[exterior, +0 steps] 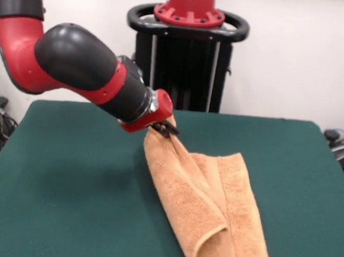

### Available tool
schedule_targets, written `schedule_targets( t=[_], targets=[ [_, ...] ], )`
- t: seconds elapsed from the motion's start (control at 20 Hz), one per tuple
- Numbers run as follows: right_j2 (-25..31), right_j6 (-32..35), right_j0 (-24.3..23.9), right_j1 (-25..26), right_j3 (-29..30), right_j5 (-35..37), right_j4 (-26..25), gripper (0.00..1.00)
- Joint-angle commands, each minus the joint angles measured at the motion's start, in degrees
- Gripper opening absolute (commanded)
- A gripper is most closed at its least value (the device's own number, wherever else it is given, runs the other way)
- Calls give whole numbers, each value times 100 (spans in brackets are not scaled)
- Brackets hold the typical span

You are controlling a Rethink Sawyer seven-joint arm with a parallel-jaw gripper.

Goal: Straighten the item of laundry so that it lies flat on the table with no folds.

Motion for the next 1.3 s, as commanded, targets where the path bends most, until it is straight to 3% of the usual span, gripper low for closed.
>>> schedule_targets(
  t=[0.05,0.55,1.3],
  targets=[
    [466,-978,-46,111,-560,1089,16,0],
    [632,-1055,-465,122,-413,1460,-80,0],
    [886,-1332,-302,853,-1381,1762,-66,0]
  ],
)
